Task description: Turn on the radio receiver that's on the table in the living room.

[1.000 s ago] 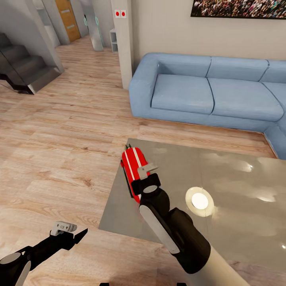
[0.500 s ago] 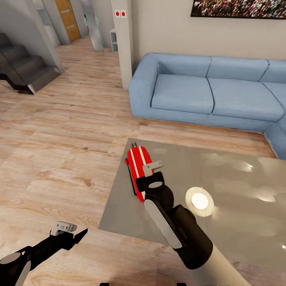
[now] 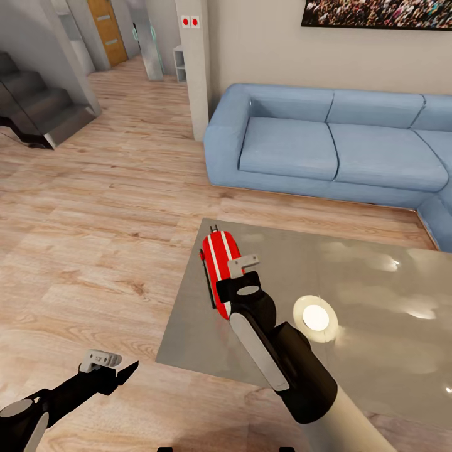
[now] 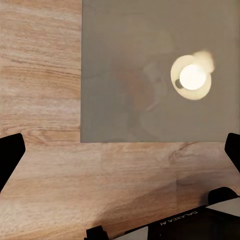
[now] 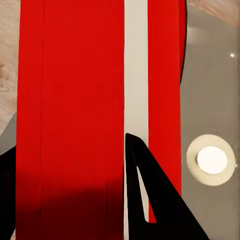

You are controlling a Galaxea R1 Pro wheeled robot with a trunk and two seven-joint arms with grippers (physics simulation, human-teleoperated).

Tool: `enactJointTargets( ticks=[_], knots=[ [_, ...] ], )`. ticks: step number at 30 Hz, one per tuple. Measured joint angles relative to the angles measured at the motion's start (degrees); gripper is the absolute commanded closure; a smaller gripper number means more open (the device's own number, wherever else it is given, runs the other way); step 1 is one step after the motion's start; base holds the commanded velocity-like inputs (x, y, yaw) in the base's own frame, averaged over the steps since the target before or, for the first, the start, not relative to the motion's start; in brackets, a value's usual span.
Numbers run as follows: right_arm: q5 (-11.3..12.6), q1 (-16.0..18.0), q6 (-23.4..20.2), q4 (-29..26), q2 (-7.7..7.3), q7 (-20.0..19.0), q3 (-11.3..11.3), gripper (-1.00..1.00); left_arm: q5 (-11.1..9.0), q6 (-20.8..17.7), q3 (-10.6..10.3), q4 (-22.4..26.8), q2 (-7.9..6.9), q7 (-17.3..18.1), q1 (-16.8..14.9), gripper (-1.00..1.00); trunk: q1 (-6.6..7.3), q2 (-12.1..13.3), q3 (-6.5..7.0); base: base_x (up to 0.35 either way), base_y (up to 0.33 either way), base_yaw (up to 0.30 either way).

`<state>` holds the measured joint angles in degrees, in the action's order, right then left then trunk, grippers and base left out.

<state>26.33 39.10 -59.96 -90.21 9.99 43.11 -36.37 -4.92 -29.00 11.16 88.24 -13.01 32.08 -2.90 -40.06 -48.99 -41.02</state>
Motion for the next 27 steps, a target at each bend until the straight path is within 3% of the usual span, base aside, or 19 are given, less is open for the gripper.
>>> enactJointTargets(
  ticks=[4,6,8,11,15,19,23,27],
  knots=[
    [-0.7,0.0,0.11,0.03,0.0,1.06,-0.18,1.0,0.0,-0.06,0.0,0.0,-0.02,0.02,0.0,-1.0,0.0,0.0,0.0,0.0,0.0,0.0],
    [-2.25,0.0,0.15,0.04,0.0,2.52,-0.41,1.0,-0.02,-0.07,0.0,0.0,-0.05,0.31,0.0,-1.0,0.0,0.0,0.0,0.0,0.0,0.0],
    [-4.95,0.01,0.22,0.04,0.0,4.67,-0.62,1.0,-0.25,-0.08,0.0,0.04,-0.08,1.35,-0.02,-1.0,0.0,0.0,0.0,0.0,0.0,0.0],
    [-11.55,0.0,-0.04,0.16,-0.01,7.68,-1.02,1.0,-1.61,-0.33,0.12,0.08,-0.15,4.23,-0.6,-1.0,0.0,0.0,0.0,0.0,0.0,0.0],
    [-20.84,0.01,0.2,0.49,0.0,9.68,-5.35,1.0,-5.85,-1.04,0.46,0.03,-0.68,9.03,-2.18,-1.0,0.0,0.0,0.0,0.0,0.0,0.0],
    [-30.88,0.0,1.74,3.09,-0.34,10.45,-10.81,1.0,-11.04,-4.51,0.58,0.05,-3.02,11.24,-5.02,-1.0,0.0,0.0,0.0,0.0,0.0,0.0],
    [-36.06,-0.01,3.41,8.76,-1.22,10.93,-13.07,1.0,-15.37,-7.84,0.61,0.07,-5.31,12.71,-7.42,-1.0,0.0,0.0,0.0,0.0,0.0,0.0],
    [-38.09,-0.01,6.48,14.08,-1.41,12.41,-15.34,1.0,-20.62,-10.06,0.61,0.02,-7.67,14.14,-9.91,-1.0,0.0,0.0,0.0,0.0,0.0,0.0]
  ],
)
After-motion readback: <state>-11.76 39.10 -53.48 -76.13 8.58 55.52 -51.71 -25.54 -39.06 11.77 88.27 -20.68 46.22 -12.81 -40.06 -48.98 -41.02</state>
